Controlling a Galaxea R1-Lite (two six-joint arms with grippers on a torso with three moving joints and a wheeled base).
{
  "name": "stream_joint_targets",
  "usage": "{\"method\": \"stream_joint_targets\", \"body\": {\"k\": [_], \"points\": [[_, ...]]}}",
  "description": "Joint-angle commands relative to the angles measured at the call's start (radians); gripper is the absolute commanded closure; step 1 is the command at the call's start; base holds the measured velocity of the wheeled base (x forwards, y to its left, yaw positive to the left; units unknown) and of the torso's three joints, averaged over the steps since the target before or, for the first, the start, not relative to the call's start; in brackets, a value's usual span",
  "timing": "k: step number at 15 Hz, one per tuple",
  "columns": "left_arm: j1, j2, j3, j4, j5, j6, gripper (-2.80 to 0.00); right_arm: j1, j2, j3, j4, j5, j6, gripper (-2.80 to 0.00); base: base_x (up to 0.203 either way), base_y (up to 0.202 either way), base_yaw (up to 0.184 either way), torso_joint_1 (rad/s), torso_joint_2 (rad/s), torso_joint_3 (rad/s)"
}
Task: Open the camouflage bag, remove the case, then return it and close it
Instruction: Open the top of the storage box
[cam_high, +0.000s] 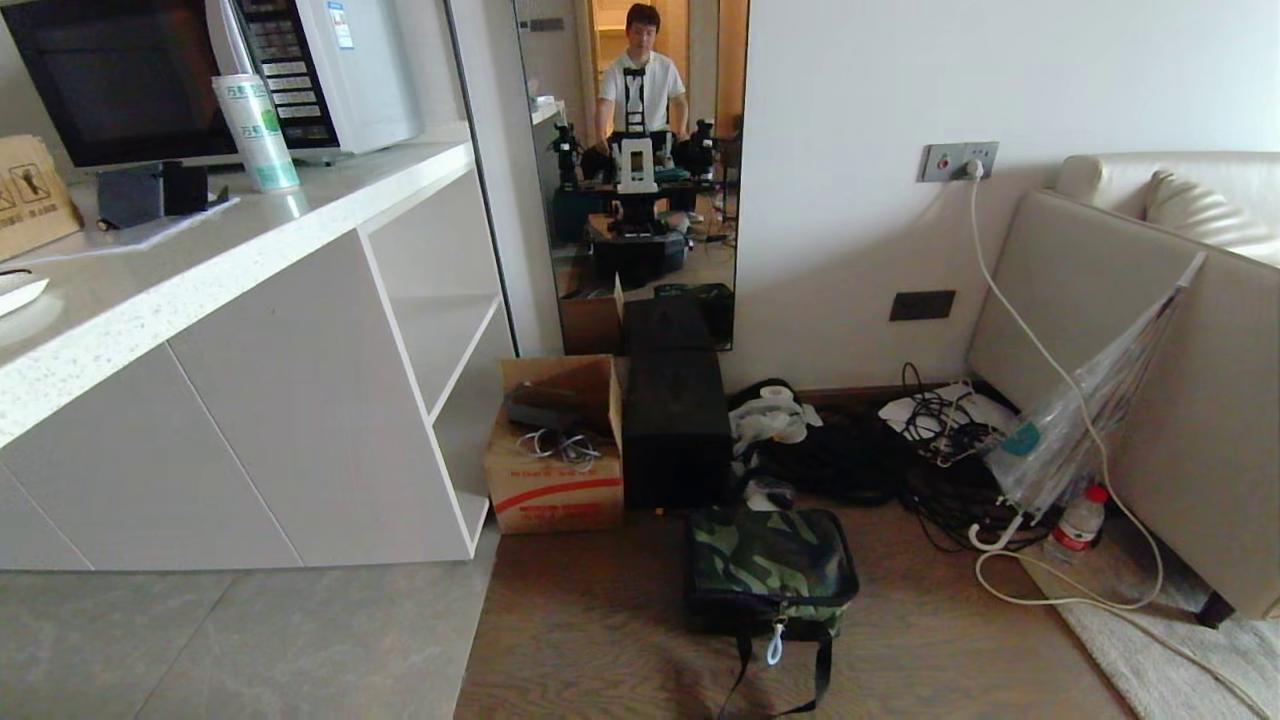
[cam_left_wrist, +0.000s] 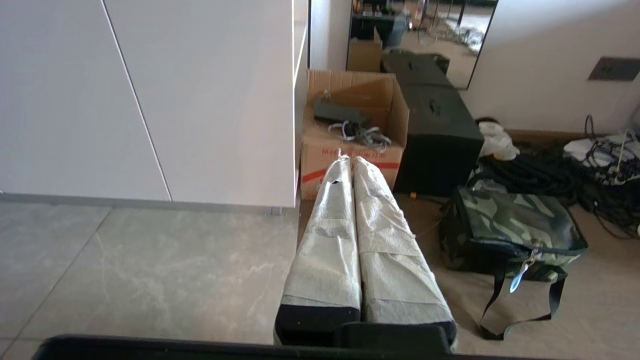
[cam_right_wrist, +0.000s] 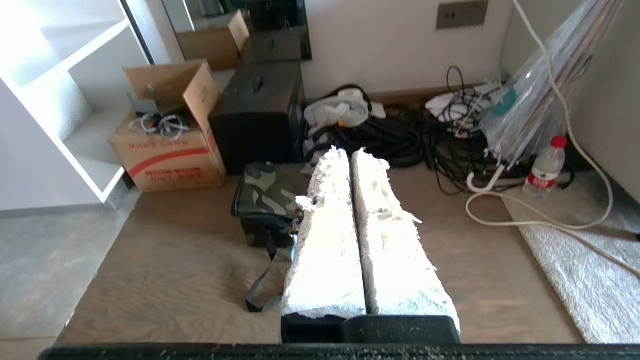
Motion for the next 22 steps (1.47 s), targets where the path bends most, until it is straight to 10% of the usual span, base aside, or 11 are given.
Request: {"method": "stream_joint_targets", "body": {"k": [1, 22], "points": [[0.000, 0.001, 0.000, 0.000, 0.000, -0.001, 0.00, 0.000, 0.001, 0.002, 0.000, 0.000, 0.000, 0.00, 0.000, 0.000, 0.000, 0.002, 0.00, -0.184], [0.000, 0.001, 0.004, -0.005, 0.000, -0.006, 0.00, 0.000, 0.001, 0.002, 0.000, 0.000, 0.000, 0.00, 0.000, 0.000, 0.000, 0.002, 0.00, -0.198]]}}
